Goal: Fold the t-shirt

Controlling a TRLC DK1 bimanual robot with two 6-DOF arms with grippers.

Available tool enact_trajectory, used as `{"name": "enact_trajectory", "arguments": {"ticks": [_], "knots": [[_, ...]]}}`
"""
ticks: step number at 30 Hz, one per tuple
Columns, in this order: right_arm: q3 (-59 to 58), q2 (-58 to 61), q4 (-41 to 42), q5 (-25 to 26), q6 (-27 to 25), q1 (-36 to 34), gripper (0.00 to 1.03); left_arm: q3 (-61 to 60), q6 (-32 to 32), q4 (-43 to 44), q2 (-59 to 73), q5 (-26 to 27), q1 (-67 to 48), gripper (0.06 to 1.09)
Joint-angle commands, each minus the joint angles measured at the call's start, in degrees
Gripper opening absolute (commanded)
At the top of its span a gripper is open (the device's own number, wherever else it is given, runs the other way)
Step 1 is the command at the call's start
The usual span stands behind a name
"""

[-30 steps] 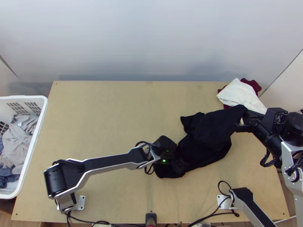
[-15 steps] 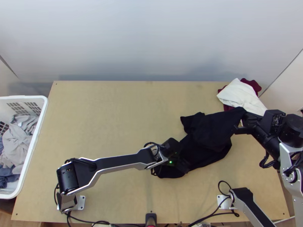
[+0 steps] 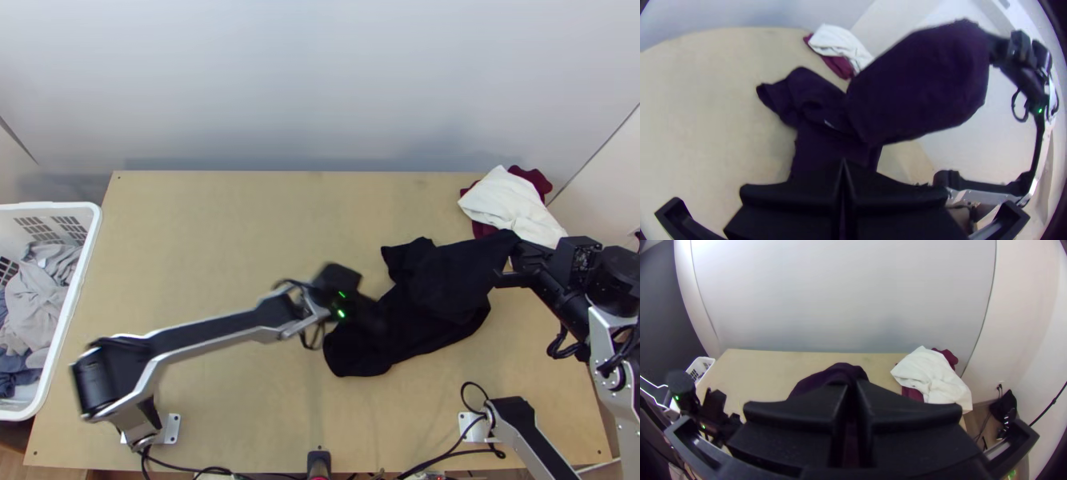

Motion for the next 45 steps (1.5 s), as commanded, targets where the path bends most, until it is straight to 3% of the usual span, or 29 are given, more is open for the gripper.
{"name": "enact_trajectory", "arguments": {"ticks": [1,3,4,8,25,43,44,45], "knots": [[0.55,-0.62,0.14,0.06,-0.53,0.02,0.04,-1.32,-1.00,-5.52,-9.83,3.63,8.87,0.10],[-0.24,-0.70,0.23,0.06,-0.62,0.20,0.04,-1.58,-1.00,-8.51,-9.47,3.98,8.69,0.15],[-0.77,-0.70,0.40,0.06,-0.71,0.29,0.04,-2.11,-0.92,-9.21,-9.12,3.98,7.99,0.22],[-2.00,-0.79,1.63,0.06,-0.71,0.37,0.04,-2.73,-1.00,-8.59,-6.93,4.07,3.42,0.78],[-6.57,-5.36,1.37,0.94,-3.26,0.46,0.04,11.95,-3.91,-12.11,11.71,4.51,-0.89,0.79],[-7.19,-6.06,1.81,2.43,-5.89,0.55,0.04,17.05,-1.18,-13.96,19.18,1.96,-0.01,0.79],[-7.19,-6.06,1.90,2.52,-5.89,0.55,0.04,17.23,-1.18,-14.04,19.53,1.96,-0.01,0.76],[-7.19,-6.06,2.07,2.52,-5.98,0.46,0.04,17.31,-1.27,-14.13,19.71,1.43,-0.01,0.65]]}}
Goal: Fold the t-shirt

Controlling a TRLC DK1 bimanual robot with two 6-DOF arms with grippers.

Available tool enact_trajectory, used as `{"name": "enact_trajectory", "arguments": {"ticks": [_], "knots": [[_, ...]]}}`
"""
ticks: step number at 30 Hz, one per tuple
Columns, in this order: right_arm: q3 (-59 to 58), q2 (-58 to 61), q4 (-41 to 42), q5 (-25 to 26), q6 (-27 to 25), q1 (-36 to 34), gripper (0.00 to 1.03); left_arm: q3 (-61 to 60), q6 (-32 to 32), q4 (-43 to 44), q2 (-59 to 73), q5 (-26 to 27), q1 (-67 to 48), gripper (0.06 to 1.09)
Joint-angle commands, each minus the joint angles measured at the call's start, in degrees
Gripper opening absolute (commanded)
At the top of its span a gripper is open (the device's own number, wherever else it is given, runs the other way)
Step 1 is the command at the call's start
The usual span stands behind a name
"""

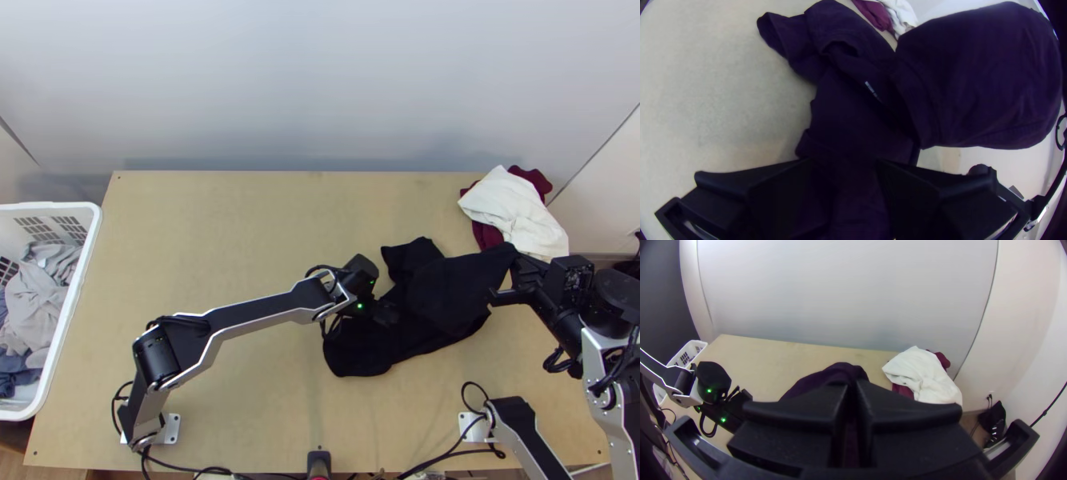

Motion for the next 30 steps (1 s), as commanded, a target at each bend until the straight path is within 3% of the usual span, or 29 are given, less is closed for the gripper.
{"name": "enact_trajectory", "arguments": {"ticks": [1,3,16,30], "knots": [[-0.08,-0.08,0.48,0.42,-0.56,0.05,0.04,1.69,0.35,-0.63,2.64,-2.77,0.19,0.48],[-0.08,-0.08,0.92,0.60,-0.74,0.05,0.04,1.77,-0.36,-0.36,2.90,-7.16,0.01,0.12],[-1.05,-0.16,1.97,0.86,-1.44,-0.13,0.04,1.25,-0.97,-0.63,-1.93,-8.22,3.26,0.11],[2.64,0.19,5.40,1.30,-1.70,-2.59,0.04,1.25,-2.64,-6.95,-25.22,-9.45,15.04,0.10]]}}
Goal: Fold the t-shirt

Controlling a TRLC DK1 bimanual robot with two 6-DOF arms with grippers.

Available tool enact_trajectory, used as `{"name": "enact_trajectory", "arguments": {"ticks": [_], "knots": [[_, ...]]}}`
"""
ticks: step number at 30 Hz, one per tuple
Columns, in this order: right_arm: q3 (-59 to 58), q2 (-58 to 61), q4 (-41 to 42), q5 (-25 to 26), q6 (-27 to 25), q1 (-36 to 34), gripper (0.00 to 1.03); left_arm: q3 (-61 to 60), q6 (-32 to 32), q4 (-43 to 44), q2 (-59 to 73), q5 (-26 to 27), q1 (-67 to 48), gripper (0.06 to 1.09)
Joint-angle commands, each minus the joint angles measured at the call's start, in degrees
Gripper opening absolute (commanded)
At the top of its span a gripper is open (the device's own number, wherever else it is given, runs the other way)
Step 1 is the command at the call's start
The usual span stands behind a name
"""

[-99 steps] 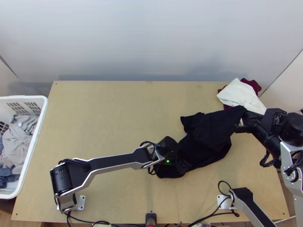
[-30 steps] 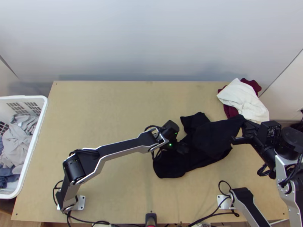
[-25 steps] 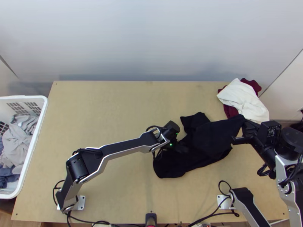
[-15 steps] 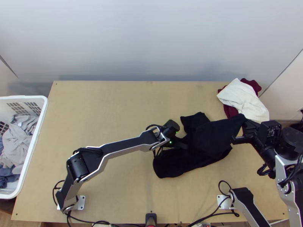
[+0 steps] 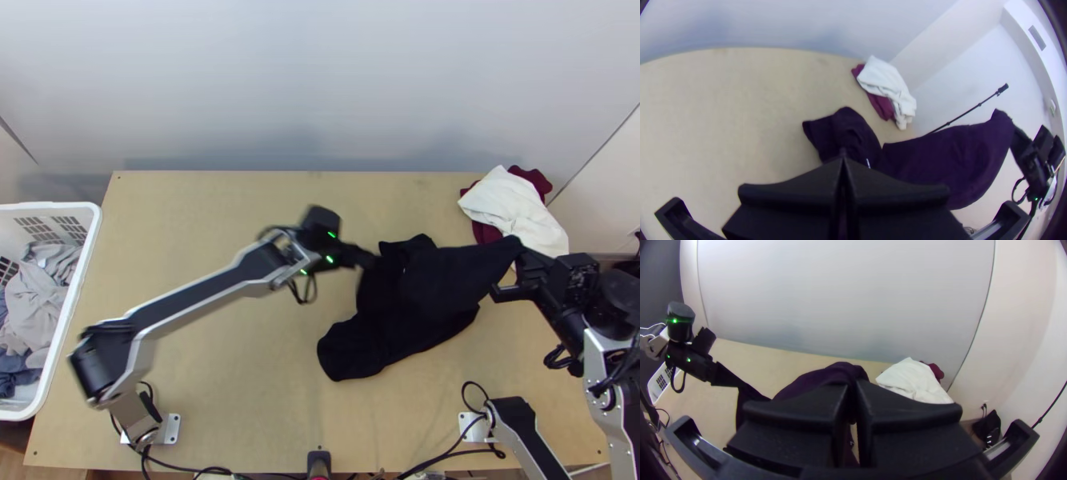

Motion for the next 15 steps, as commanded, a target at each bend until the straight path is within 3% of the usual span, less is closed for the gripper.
{"name": "enact_trajectory", "arguments": {"ticks": [1,12,15], "knots": [[4.33,1.04,2.34,0.49,0.53,-2.37,0.04,0.81,-0.98,-3.02,-11.81,-0.64,7.75,0.10],[26.04,11.85,3.66,1.11,5.18,-8.97,0.04,8.19,-1.51,-6.01,-26.93,2.09,27.00,0.10],[32.37,16.42,4.10,3.31,6.33,-9.40,0.03,9.42,-1.51,-6.71,-31.32,2.09,30.86,0.10]]}}
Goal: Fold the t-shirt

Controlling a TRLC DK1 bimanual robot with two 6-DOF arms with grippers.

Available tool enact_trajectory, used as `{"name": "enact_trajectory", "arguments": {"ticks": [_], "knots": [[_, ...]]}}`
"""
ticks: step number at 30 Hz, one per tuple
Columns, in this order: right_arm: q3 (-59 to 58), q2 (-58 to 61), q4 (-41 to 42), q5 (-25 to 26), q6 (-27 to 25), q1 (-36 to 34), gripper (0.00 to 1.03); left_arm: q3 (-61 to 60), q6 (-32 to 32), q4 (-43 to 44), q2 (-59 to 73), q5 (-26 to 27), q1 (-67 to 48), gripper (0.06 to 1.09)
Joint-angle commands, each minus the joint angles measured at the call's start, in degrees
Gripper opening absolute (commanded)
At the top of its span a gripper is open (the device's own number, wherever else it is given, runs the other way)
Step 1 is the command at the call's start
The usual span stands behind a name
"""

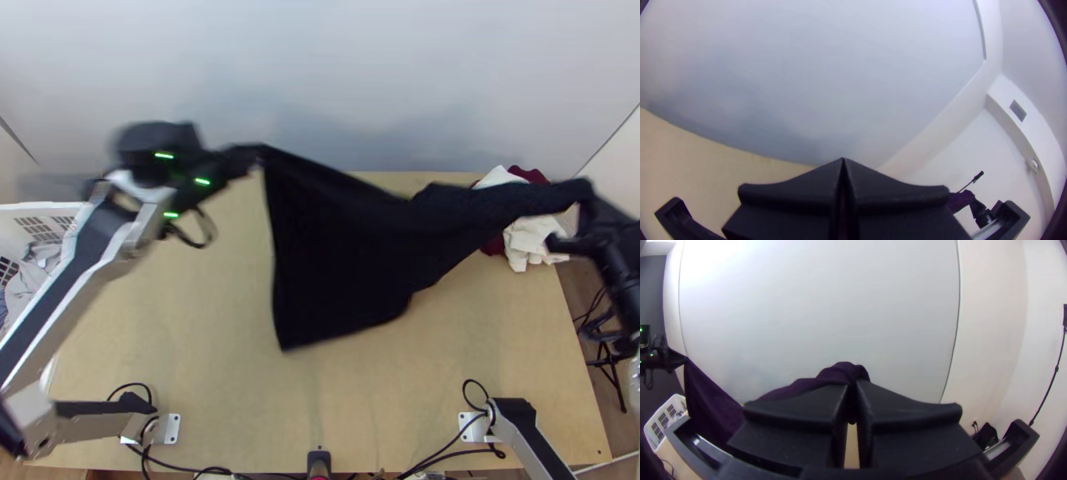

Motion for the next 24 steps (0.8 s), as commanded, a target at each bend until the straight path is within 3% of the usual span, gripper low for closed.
{"name": "enact_trajectory", "arguments": {"ticks": [1,8,14,18,20,24], "knots": [[14.63,9.51,0.82,3.07,2.48,-2.92,0.04,3.68,-0.46,-1.86,-9.45,1.04,10.61,0.10],[20.70,15.92,0.03,9.22,2.92,-3.27,0.03,8.51,1.12,-5.38,-20.18,-0.28,18.60,0.10],[27.64,19.26,-1.99,13.71,6.61,0.51,0.04,3.50,3.67,-6.43,-29.58,0.68,20.71,0.10],[36.78,19.44,-7.62,13.71,10.83,8.07,0.03,0.87,4.29,-7.49,-33.10,1.92,20.71,0.10],[40.03,18.91,-10.52,13.18,12.06,8.42,0.03,-0.10,4.29,-7.93,-34.33,2.18,20.80,0.10],[50.23,17.68,-19.13,3.69,16.46,8.07,0.03,-1.16,4.20,-9.33,-36.44,2.27,20.89,0.10]]}}
